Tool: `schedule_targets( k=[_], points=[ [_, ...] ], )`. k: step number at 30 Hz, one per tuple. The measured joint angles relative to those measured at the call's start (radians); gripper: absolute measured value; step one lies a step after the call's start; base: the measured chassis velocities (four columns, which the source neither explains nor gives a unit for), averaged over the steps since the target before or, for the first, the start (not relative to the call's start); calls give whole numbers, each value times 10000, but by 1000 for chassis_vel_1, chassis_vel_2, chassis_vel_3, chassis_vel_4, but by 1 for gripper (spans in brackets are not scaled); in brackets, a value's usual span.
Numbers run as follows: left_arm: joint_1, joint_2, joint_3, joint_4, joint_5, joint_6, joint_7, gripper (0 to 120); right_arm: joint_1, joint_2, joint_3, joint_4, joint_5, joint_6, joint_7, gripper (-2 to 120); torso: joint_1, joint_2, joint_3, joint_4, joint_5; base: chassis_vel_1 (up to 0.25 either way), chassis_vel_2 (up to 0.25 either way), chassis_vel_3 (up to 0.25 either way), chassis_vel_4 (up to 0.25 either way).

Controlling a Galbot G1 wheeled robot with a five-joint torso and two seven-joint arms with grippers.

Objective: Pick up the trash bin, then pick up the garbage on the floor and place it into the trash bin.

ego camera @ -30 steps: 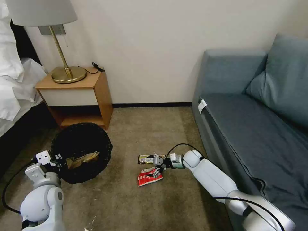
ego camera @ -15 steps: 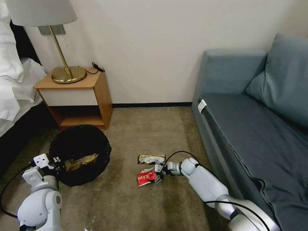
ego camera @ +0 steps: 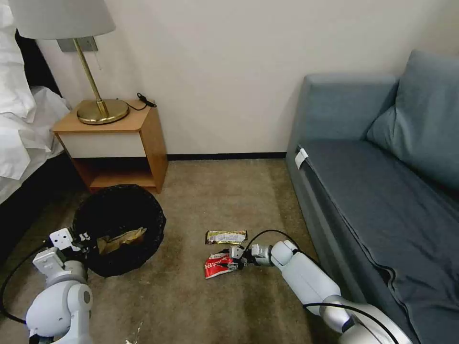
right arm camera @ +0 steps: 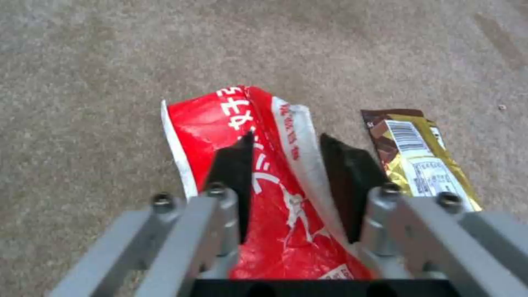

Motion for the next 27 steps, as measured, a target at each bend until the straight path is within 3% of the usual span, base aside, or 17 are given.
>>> schedule_targets(
  k=[5, 7, 13, 17, 22, 27],
  points=[
    [-64, 16, 0, 3, -25, 28, -14, 1, -19, -90, -19, 98, 108, -15, 8, 13, 0, 0, 0, -1, 1, 0, 0, 0, 0],
    [-93, 21, 14, 13, -30, 36, -19, 1, -52, -163, 2, 220, 166, -25, 15, 1, 0, 0, 0, 0, 0, 0, 0, 0, 0],
    [-99, 3, 34, 105, -40, -2, -44, 1, -172, -225, 98, 378, 338, -47, 83, 0, 0, 0, 0, -1, 0, 0, 0, 0, 0],
    [-102, -9, 79, 235, -38, -73, -49, 1, -452, -363, 13, 897, 1333, -192, 374, 0, 0, 0, 0, -1, 0, 0, 0, 0, 0],
    [-179, -5, 106, 383, -59, -121, -23, 1, -420, -459, -84, 1948, 4061, -201, 724, 0, 0, 0, 1, 0, 0, 0, 0, 0, 0],
    [-242, -4, 101, 531, -89, -200, 10, 1, 10, -424, -286, 2641, 5313, -84, 1554, 0, 0, 0, 0, 0, -2, 0, 0, 0, 0]
  ],
)
